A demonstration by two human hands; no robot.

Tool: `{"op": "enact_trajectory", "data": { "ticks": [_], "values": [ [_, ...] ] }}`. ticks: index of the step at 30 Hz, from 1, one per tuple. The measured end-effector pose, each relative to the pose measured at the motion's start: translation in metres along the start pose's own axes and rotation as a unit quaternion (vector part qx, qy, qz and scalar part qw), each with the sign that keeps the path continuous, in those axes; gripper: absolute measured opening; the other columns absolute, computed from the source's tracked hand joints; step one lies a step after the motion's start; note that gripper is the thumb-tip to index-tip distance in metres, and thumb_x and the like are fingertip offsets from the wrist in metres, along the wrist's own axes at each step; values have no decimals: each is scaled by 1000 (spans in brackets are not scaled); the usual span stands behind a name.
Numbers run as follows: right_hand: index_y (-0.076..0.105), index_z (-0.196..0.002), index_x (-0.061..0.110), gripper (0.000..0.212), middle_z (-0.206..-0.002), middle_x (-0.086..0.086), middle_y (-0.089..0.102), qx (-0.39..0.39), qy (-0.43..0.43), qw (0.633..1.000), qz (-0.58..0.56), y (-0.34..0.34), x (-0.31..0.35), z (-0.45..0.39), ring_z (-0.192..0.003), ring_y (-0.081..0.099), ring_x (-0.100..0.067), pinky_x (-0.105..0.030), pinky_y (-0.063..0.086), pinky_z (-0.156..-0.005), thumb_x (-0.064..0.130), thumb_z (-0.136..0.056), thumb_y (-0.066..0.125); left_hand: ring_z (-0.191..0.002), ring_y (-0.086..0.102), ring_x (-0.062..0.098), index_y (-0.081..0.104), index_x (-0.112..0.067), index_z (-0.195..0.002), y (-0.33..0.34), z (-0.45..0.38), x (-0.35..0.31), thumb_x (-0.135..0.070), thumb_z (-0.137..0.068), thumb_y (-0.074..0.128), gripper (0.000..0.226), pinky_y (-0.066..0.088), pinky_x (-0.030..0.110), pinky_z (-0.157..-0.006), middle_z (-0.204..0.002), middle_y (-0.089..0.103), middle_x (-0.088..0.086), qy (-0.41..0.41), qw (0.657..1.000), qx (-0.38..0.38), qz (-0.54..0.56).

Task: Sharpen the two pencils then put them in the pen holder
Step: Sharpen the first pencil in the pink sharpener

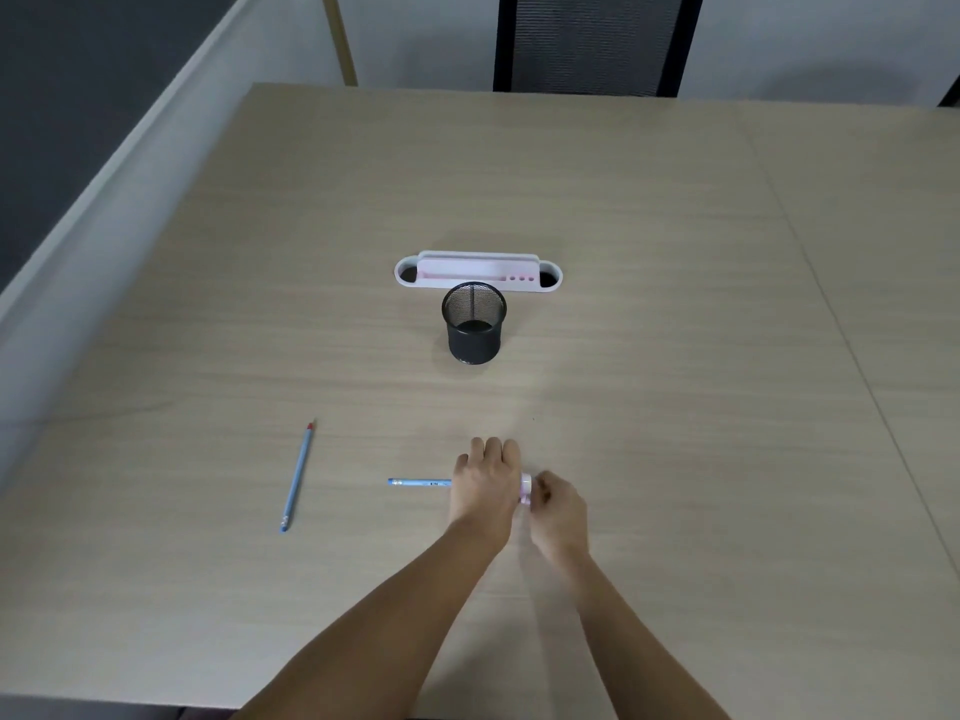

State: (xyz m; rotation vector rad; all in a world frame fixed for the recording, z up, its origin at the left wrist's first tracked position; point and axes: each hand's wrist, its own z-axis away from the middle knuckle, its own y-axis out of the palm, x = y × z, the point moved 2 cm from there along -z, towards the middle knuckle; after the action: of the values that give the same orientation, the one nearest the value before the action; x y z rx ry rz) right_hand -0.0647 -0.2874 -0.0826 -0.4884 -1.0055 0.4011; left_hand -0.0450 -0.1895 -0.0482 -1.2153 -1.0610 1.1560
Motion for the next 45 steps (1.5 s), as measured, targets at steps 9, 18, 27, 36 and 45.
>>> {"op": "enact_trajectory", "data": {
  "ticks": [9, 18, 27, 36, 45],
  "values": [
    [45, -58, 12, 39, -51, 0, 46, 25, -63, 996, -62, -36, 32, 20, -41, 45, -12, -19, 34, -44, 21, -95, 42, -56, 54, 19, 51, -16, -64, 5, -1, 2, -31, -46, 73, 31, 38, 25, -42, -57, 53, -1, 29, 1000, 7, 9],
    [48, -57, 22, 30, -54, 2, 55, 3, 26, 1000, -4, -4, 1, -5, -54, 58, -27, -36, 46, -54, 18, -87, 47, -53, 51, 17, 52, -17, -61, -1, 0, 2, -14, -16, 81, 54, 33, 24, -40, -54, 51, -2, -3, 1000, 13, -7],
    [48, -62, 8, 38, -55, -4, 50, 39, -40, 992, -109, -36, 27, 34, -48, 47, -21, -25, 37, -46, 25, -95, 43, -57, 52, 19, 47, -15, -67, 6, 0, 2, -25, -34, 79, 47, 34, 25, -42, -57, 52, 0, 22, 999, 30, 8],
    [54, -64, 21, 24, -57, 4, 57, 3, 7, 1000, -25, -7, 13, -26, -54, 50, -18, -29, 38, -53, 21, -88, 50, -54, 52, 17, 52, -15, -65, -3, 1, 2, -13, -18, 74, 52, 31, 22, -41, -56, 52, -1, 7, 1000, 4, -4],
    [45, -62, 8, 39, -52, 2, 43, 52, -53, 996, -55, -32, 11, 40, -48, 47, -18, -30, 38, -51, 25, -97, 41, -58, 51, 20, 42, -15, -71, 6, -2, 0, -21, -28, 79, 57, 34, 24, -44, -59, 52, 0, 11, 999, 43, 20]
  ]
}}
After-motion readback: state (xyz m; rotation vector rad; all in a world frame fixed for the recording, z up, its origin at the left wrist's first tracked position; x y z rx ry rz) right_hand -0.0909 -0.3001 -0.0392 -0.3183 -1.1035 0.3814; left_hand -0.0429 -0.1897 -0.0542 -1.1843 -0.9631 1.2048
